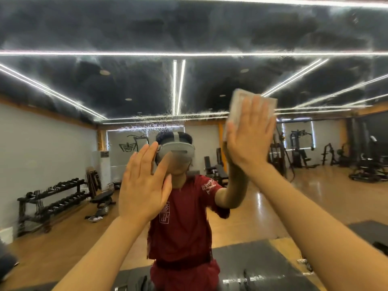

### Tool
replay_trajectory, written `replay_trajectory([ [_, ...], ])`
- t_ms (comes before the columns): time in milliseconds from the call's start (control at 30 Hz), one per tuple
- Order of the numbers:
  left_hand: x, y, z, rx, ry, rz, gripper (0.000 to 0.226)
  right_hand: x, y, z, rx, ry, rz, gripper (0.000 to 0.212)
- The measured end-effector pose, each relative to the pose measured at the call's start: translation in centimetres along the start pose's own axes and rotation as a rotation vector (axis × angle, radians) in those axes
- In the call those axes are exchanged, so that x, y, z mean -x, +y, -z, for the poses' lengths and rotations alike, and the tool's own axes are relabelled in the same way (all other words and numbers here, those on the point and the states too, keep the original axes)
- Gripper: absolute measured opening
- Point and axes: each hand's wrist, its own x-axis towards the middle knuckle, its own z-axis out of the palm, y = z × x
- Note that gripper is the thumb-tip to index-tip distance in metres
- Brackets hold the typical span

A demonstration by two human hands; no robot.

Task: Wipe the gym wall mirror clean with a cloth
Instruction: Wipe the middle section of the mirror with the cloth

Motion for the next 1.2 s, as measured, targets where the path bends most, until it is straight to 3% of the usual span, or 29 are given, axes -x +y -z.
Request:
replay_trajectory([
  [100,0.0,0.0,0.0,0.016,0.013,0.000,0.052,3.4,-3.8,-0.9,-0.010,-0.070,0.232,0.067],
  [200,0.0,-0.1,0.1,0.025,0.026,-0.004,0.052,3.0,-1.9,-0.6,0.021,-0.092,0.346,0.068],
  [267,0.1,-0.2,0.1,0.027,0.026,-0.008,0.052,2.2,1.3,0.1,0.054,-0.071,0.266,0.068],
  [367,0.2,-0.2,0.0,0.026,0.020,0.002,0.052,2.1,5.8,0.9,0.033,-0.052,0.004,0.066],
  [467,0.1,0.0,-0.1,0.036,0.033,0.004,0.052,4.1,4.9,0.7,-0.017,-0.009,-0.106,0.066],
  [533,0.1,0.0,-0.2,0.038,0.030,-0.002,0.052,7.4,1.7,0.1,-0.019,-0.031,-0.036,0.066],
  [633,0.2,-0.2,-0.1,0.039,0.028,0.002,0.052,14.4,-2.7,-1.0,0.009,-0.120,0.246,0.069],
  [733,0.3,-0.3,0.0,0.057,0.022,0.010,0.051,15.9,-1.9,-1.5,0.054,-0.148,0.394,0.071],
  [800,0.4,-0.4,0.0,0.063,0.014,0.010,0.051,13.9,0.4,-1.1,0.084,-0.146,0.364,0.070],
  [933,0.3,-0.5,-0.3,0.035,0.004,-0.004,0.051,9.2,3.4,0.1,0.021,-0.098,-0.021,0.067],
  [1000,0.3,-0.5,-0.5,0.030,0.012,-0.005,0.051,9.2,2.8,0.0,-0.014,-0.056,-0.098,0.067],
  [1200,0.3,-0.5,-0.3,0.040,-0.005,0.000,0.051,18.2,-0.8,-1.3,0.012,-0.134,0.135,0.073],
])
